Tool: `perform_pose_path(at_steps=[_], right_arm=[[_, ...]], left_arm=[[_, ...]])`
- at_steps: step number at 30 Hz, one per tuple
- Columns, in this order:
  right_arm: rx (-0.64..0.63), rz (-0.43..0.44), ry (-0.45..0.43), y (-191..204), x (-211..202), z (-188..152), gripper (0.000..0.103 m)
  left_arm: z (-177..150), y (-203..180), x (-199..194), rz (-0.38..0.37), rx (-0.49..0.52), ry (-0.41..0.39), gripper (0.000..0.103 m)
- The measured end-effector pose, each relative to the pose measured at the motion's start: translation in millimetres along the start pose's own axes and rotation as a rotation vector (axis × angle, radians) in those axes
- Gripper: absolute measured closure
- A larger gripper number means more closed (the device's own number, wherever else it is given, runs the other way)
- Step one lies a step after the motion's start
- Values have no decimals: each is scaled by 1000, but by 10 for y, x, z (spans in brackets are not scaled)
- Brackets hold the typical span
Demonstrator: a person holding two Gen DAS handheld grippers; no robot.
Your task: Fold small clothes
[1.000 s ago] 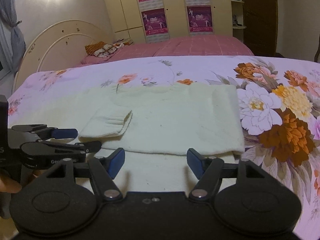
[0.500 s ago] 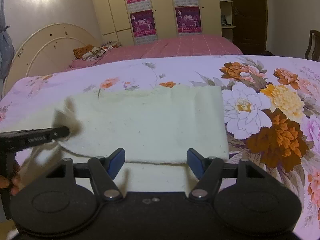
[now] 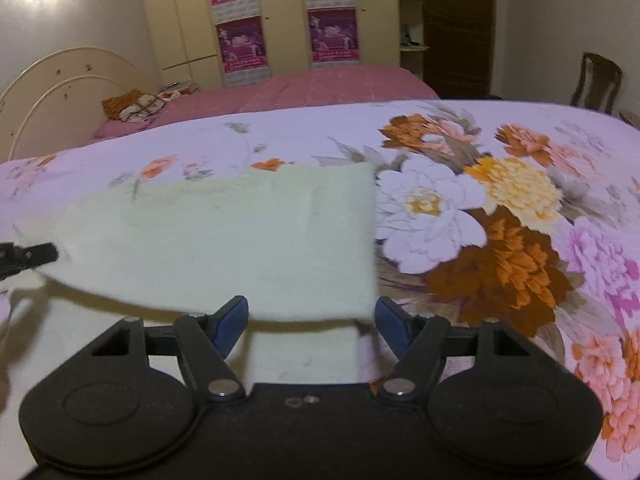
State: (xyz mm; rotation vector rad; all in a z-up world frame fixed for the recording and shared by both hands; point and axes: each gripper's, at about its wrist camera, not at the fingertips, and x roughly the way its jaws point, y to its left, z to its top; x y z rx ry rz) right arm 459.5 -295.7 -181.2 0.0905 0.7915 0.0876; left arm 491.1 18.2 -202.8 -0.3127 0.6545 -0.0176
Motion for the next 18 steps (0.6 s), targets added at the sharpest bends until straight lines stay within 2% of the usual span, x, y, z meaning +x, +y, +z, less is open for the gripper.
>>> perform_pose_path(at_steps=[4, 5, 6, 7, 10, 12, 13, 14, 17, 18], right_arm=[[161, 52, 11, -221, 135, 100, 34], [178, 57, 26, -253, 187, 111, 41], [198, 67, 46, -285, 247, 121, 56], [217, 85, 57, -310, 289, 125, 64], [218, 93, 61, -302, 313, 150, 71], [192, 79, 59, -267, 308, 154, 86], [184, 66, 62, -262, 314, 144, 87], [182, 43, 60, -269, 316, 127, 90], [207, 9, 41, -341, 283, 108, 93], [204, 0, 39, -344, 270, 102, 94]], left_arm=[[-29, 48, -13, 23, -3, -17, 100], [-2, 70, -11, 32, -15, -31, 100], [10, 80, -23, 40, -22, -46, 100], [43, 95, -28, 50, -27, -63, 100], [67, 122, 4, 68, -15, -68, 100], [-7, 131, 117, 83, 7, -9, 100], [-45, 132, 165, 89, 20, 23, 100], [-64, 118, 148, 93, 31, -2, 100], [-31, 91, 162, 97, 40, 6, 99], [-17, 105, 162, 99, 38, 7, 93]])
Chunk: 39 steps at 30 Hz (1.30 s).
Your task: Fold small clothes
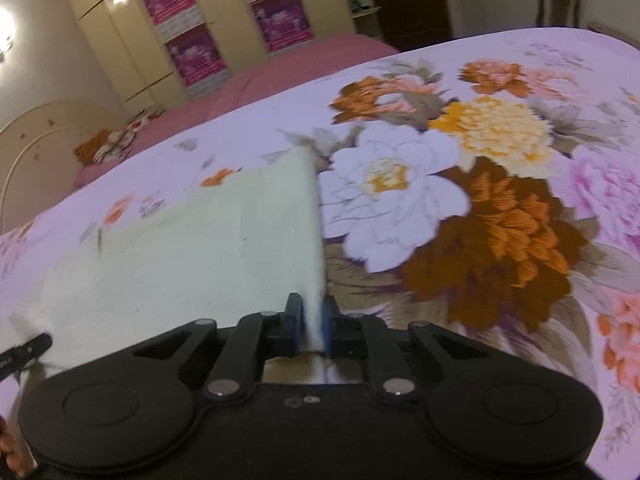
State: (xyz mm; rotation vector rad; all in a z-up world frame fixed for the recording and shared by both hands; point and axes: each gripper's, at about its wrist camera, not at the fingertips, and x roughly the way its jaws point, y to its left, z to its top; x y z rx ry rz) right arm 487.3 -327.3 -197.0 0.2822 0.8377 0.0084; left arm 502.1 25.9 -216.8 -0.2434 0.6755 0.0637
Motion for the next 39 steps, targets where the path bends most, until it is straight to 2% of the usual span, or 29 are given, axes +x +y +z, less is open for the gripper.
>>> perform_pose_path(at_steps=[1, 2, 3, 4, 5, 8, 11, 14, 17, 20, 22, 23, 25, 27, 32, 36, 39], right_arm=[[-10, -6, 2, 12, -3, -3, 95], [-24, -15, 2, 30, -8, -1, 95], [-35, -26, 2, 39, -11, 1, 95], [-49, -36, 7, 47, -12, 5, 95], [-58, -33, 13, 49, -16, 12, 94], [-88, -39, -31, 105, -110, 61, 76], [-134, -17, -71, 230, -132, 128, 76], [-173, 11, -56, 388, -5, 180, 77], [-217, 7, -46, 518, 139, 198, 76], [-265, -55, -7, 510, 297, 149, 75], [-260, -58, -13, 458, 266, 123, 75], [-246, -61, -10, 455, 233, 138, 74], [-222, -31, -19, 489, 136, 136, 69], [-229, 7, -26, 604, 58, 112, 60], [-283, 101, -16, 1033, -69, -20, 59], [-326, 161, -1, 1401, -149, -159, 58], [-362, 194, 12, 1652, -173, -258, 53]], left_arm=[[14, 24, -9, 6, -4, 1, 82], [22, 60, -34, 15, -8, -2, 76], [19, 81, -83, 25, -13, -7, 63], [21, 114, -144, 38, -19, -18, 57], [7, 141, -213, 47, -25, -31, 57], [24, 202, -398, 59, -32, -65, 57], [77, 97, -423, 8, -9, -72, 57], [120, -70, -273, -42, 11, -45, 57], [106, -110, 7, -16, 2, 29, 57], [110, -107, 64, -17, 15, 32, 57], [139, -106, 27, -16, 15, 46, 56], [150, -87, 0, -16, -2, 49, 55], [157, -42, -57, -16, -38, 51, 26], [158, -11, -165, 11, -66, 30, 16], [132, 250, -343, 57, -93, 40, 14], [81, 603, -537, 117, -118, 40, 15], [32, 983, -692, 152, -195, 31, 15]])
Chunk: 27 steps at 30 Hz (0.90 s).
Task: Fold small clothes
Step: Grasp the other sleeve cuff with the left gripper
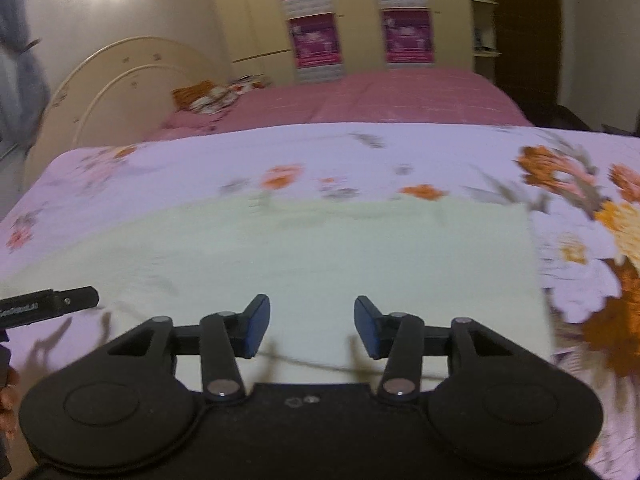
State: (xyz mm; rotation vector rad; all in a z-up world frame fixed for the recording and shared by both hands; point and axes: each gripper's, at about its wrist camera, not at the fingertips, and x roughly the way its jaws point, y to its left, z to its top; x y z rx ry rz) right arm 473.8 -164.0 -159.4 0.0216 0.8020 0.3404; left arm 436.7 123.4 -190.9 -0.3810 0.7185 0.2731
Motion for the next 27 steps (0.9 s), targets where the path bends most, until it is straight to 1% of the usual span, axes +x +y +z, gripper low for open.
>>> perform_pose_path(at_steps=[2, 3, 4, 6, 9, 14, 15, 16, 17, 18, 19, 21, 27], right_arm=[[-21, 22, 8, 175, 32, -3, 51], [-27, 31, 11, 242, 43, -6, 49], [-35, 42, 15, 322, 63, -10, 48], [-48, 57, 23, 453, 103, -17, 48], [-63, 79, 35, 639, 167, -29, 47], [-84, 92, 50, 856, 260, -35, 47], [-85, 91, 52, 881, 272, -38, 47], [-85, 91, 55, 910, 293, -38, 47], [-88, 88, 56, 936, 313, -34, 47], [-90, 85, 57, 954, 338, -27, 47], [-90, 82, 58, 969, 359, -22, 47], [-89, 73, 58, 998, 410, -17, 46], [-75, 50, 58, 1033, 592, 15, 46]], left_arm=[[13, 287, -43, 16, -82, 1, 15], [21, 429, -58, 25, -118, 2, 21], [23, 557, -65, 33, -147, 3, 34], [21, 801, -64, 35, -210, 9, 43], [10, 1113, -67, 50, -291, -14, 44], [59, 1561, 55, 45, -437, -37, 44], [71, 1636, 94, 37, -460, -47, 54], [93, 1710, 147, 39, -480, -50, 71], [116, 1789, 207, 40, -505, -48, 76], [130, 1888, 269, 32, -543, -54, 84], [145, 1949, 303, 26, -563, -58, 88], [198, 2045, 405, 11, -590, -71, 89], [362, 2136, 656, -12, -614, -108, 89]])
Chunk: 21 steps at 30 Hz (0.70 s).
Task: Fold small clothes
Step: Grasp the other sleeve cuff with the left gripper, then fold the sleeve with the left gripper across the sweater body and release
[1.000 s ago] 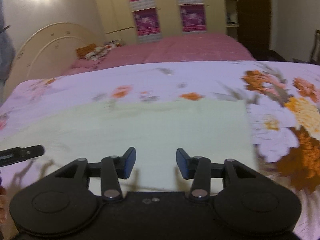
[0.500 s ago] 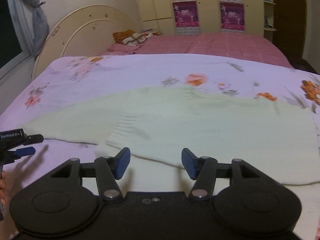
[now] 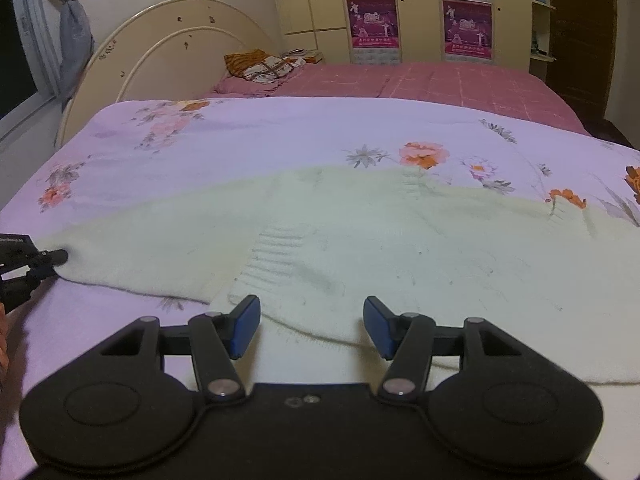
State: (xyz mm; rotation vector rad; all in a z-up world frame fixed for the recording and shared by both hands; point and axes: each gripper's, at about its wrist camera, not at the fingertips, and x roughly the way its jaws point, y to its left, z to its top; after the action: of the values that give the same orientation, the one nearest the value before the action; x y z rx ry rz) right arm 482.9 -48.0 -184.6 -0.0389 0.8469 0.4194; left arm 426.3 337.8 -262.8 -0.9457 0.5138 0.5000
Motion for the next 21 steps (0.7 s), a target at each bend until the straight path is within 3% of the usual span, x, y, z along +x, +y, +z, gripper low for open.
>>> perform_pose_path(at_steps=[3, 5, 6, 7, 9, 11, 14, 16, 18, 21], right_arm=[[-6, 1, 7, 38, 66, 7, 47], [-17, 1, 13, 55, 87, -5, 46], [-19, 1, 16, 55, 90, -11, 46], [-19, 2, 21, 51, 101, -19, 46], [-17, 4, 28, 39, 128, -26, 46], [-13, 4, 26, 35, 139, -27, 46], [-14, 7, 22, 42, 134, -26, 46], [-17, 5, 18, 37, 131, -21, 46], [-14, -1, 14, 24, 134, -17, 46], [-9, -12, 9, 13, 145, -7, 46]], left_arm=[[51, 75, 13, -36, -69, 11, 88], [13, 137, -129, -62, -116, 12, 67], [-1, 148, -179, -86, -116, -6, 48], [-5, 133, -224, -91, -109, -23, 35], [4, 88, -290, -74, -102, -57, 23], [38, 73, -237, -49, -91, -82, 24], [48, 156, -179, -48, -124, -97, 48], [58, 226, -143, -38, -134, -102, 76], [95, 314, -77, -23, -160, -104, 93], [95, 380, -56, -28, -201, -114, 99]])
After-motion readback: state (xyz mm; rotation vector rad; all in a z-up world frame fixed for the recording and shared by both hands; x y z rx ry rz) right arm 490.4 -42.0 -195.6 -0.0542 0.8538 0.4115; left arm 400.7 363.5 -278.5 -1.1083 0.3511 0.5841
